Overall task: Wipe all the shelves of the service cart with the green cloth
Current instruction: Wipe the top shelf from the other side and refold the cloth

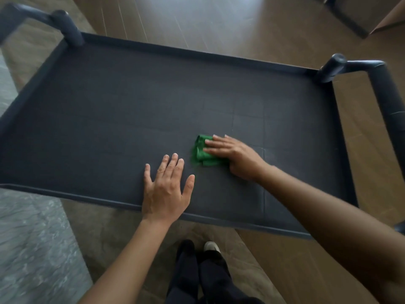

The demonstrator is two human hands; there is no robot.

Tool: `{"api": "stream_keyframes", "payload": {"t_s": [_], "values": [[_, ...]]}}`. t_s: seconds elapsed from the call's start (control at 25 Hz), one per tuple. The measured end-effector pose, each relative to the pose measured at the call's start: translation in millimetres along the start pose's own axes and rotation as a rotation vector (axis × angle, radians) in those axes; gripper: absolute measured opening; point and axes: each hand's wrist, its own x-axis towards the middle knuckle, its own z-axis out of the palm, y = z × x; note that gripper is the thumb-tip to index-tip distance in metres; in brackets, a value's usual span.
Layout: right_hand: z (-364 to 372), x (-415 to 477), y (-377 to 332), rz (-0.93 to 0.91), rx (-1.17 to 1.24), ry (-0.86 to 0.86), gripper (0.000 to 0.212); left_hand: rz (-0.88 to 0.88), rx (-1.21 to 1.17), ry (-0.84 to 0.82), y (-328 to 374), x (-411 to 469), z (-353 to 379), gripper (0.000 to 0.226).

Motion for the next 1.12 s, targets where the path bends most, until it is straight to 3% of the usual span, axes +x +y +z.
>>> {"api": "stream_keyframes", "payload": {"t_s": [0.2, 0.36, 0.8, 1.12], "values": [[-30, 81, 45, 0.23, -0.029, 0.049, 0.083, 0.001, 0.015, -0.005, 1, 2, 0, 0.063], [-27, 86, 43, 0.307, -0.021, 0.098, 0.082, -0.003, 0.016, -0.007, 1, 0, 0, 0.062], [33, -40, -63, 0.061, 0.03, 0.067, 0.077, -0.003, -0.04, 0.009, 0, -1, -1, 0.06], [41, -78, -79, 0.01, 0.011, 0.025, 0.068, -0.004, -0.085, -0.01, -1, -2, -4, 0.067]]}}
